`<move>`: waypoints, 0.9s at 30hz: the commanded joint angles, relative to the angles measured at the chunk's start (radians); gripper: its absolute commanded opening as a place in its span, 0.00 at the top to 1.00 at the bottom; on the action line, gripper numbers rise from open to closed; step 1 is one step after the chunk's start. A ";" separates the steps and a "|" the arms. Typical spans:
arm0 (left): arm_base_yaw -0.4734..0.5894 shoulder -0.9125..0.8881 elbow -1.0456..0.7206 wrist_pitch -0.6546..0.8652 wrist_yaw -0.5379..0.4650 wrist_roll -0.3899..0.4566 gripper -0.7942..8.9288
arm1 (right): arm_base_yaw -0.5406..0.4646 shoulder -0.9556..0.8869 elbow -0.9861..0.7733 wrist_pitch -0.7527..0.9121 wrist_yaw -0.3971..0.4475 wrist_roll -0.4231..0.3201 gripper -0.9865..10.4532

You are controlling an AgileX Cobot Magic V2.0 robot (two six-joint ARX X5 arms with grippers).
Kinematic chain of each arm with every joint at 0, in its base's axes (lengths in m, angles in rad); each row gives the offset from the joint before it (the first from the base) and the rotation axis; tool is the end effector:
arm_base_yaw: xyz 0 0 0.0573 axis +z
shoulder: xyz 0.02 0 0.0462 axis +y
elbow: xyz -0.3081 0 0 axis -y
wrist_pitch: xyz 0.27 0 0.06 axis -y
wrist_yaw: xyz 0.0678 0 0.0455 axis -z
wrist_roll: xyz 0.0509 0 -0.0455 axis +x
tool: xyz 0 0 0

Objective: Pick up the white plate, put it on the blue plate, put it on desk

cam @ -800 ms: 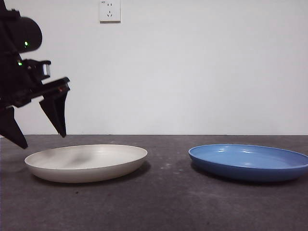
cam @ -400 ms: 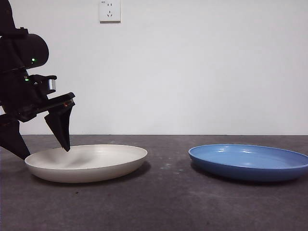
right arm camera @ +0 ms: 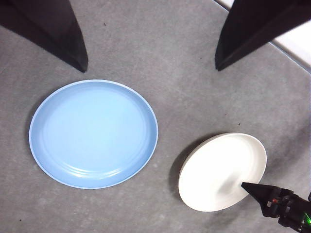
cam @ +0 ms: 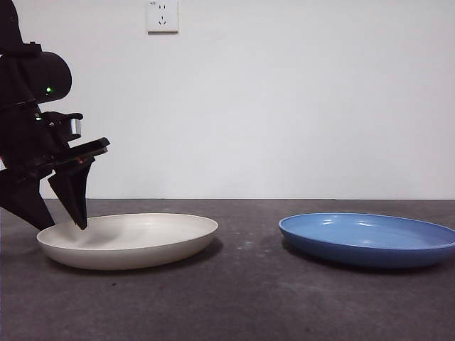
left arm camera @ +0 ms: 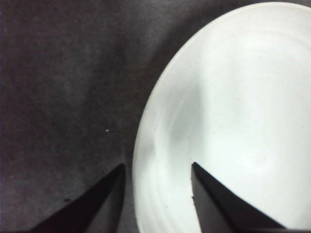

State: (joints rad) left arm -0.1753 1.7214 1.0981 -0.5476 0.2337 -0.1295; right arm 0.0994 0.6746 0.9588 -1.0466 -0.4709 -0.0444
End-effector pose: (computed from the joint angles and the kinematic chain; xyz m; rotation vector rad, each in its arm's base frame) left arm 0.3585 -0.0755 0.1912 -0.1471 1.1999 -0.2842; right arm 0.1008 0.0333 0.3511 0.1015 0.7466 0.5586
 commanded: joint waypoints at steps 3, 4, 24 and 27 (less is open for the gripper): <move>-0.004 0.019 0.021 0.002 -0.002 -0.022 0.80 | 0.004 0.003 0.019 0.006 0.000 0.011 0.55; -0.004 0.019 0.021 0.002 -0.002 -0.022 0.81 | 0.004 0.003 0.019 0.006 0.000 0.011 0.55; -0.001 0.017 0.023 -0.001 -0.030 -0.064 0.91 | 0.004 0.003 0.019 0.006 0.000 0.011 0.55; 0.005 0.004 0.026 0.003 0.014 -0.081 0.91 | 0.004 0.003 0.019 0.005 0.000 0.011 0.55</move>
State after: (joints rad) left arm -0.1715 1.7214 1.0985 -0.5545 0.2276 -0.1871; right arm 0.0994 0.6746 0.9588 -1.0470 -0.4709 -0.0444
